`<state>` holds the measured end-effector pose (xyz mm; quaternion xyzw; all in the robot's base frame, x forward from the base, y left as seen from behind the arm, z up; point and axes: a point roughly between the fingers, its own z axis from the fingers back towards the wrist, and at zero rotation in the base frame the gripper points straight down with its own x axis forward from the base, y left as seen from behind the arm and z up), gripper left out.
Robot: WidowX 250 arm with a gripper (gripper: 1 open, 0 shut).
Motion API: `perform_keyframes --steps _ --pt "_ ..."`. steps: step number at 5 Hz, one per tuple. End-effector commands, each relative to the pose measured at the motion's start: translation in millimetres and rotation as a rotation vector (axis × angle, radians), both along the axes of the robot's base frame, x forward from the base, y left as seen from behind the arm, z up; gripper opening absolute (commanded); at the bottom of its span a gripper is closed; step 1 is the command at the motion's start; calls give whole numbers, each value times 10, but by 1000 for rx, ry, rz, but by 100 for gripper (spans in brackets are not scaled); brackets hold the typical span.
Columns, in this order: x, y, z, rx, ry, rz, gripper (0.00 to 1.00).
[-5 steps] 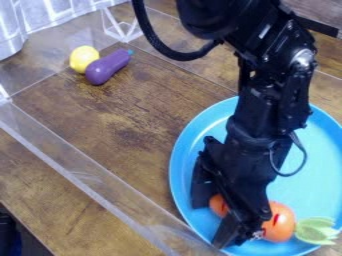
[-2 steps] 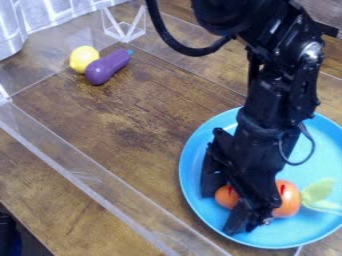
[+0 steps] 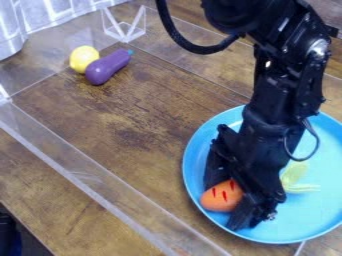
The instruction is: Remove the carrot from inside the blue tray and put it on the table
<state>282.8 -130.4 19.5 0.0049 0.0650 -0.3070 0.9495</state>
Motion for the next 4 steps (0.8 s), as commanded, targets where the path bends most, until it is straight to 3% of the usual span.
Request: perform_keyframes --steps 1,2,4 --pt "-88 -63 -173 4 51 -87 100" --pt "-80 -61 -175 2 51 -84 0" --pt "-45 -21 -11 29 32 -93 0"
